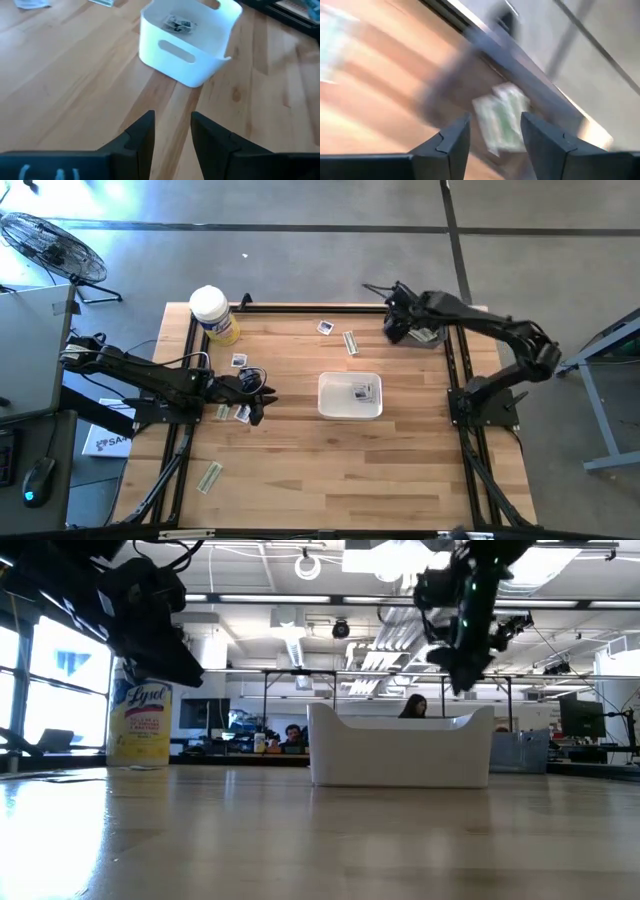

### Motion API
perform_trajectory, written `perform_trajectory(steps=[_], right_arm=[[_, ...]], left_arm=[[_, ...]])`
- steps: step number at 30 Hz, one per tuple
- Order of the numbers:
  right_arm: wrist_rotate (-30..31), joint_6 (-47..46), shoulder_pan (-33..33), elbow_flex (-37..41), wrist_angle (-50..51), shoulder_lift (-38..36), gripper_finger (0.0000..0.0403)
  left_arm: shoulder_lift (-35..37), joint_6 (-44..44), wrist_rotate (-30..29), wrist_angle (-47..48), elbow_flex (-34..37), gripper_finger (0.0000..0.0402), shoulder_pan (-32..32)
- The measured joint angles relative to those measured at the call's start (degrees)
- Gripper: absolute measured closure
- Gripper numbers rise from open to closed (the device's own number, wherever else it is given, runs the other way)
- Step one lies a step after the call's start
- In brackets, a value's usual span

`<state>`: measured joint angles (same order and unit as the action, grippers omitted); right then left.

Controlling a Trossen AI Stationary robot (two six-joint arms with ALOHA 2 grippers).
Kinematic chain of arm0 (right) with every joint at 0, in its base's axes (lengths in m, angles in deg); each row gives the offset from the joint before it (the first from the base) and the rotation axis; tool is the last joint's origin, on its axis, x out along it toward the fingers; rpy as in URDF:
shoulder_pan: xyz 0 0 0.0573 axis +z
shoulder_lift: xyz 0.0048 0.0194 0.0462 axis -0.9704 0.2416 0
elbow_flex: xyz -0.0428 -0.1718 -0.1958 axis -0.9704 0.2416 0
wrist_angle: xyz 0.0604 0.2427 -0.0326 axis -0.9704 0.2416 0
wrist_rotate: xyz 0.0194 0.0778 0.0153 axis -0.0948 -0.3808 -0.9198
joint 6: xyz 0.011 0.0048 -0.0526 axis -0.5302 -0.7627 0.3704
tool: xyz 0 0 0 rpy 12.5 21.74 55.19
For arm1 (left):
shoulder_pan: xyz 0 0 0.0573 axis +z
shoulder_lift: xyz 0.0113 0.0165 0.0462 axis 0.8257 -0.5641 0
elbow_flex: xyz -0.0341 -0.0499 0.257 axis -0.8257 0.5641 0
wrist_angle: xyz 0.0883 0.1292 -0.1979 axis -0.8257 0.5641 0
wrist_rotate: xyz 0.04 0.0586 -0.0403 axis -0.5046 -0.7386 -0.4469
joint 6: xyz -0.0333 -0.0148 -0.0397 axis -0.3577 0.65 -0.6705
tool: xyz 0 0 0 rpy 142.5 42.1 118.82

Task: Pick & Place First Aid Supplies
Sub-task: Put the blue alcohol pad into the white bin

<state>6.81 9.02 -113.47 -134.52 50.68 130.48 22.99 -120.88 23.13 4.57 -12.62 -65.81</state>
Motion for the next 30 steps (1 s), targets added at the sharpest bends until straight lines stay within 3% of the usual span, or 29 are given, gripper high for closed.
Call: perform_trajectory(steps=[6, 13, 22, 25, 30], right_arm=[[-11.9, 3.6, 10.7, 0.0, -16.7, -2.3, 0.0246], [-15.7, 9.1, 17.0, -0.2, -37.3, 7.5, 0.0245], [-20.7, 14.7, 13.9, -11.5, -38.2, 27.2, 0.0240], [-21.4, 18.9, 12.1, -14.8, -36.9, 31.2, 0.0234], [-27.8, 23.1, 8.4, -17.4, -35.9, 35.4, 0.0225]], left_arm=[[0.0, 0.0, -2.3, -2.2, 0.0, 0.0277, 0.0], [0.0, 0.0, -2.3, -2.8, 0.0, 0.0277, 0.0], [0.0, 0.1, -1.8, -2.3, 0.0, 0.0277, 0.0], [0.0, 0.2, -1.8, -1.5, 0.0, 0.0277, 0.0], [0.0, 0.2, -1.8, -0.5, 0.0, 0.0277, 0.0]])
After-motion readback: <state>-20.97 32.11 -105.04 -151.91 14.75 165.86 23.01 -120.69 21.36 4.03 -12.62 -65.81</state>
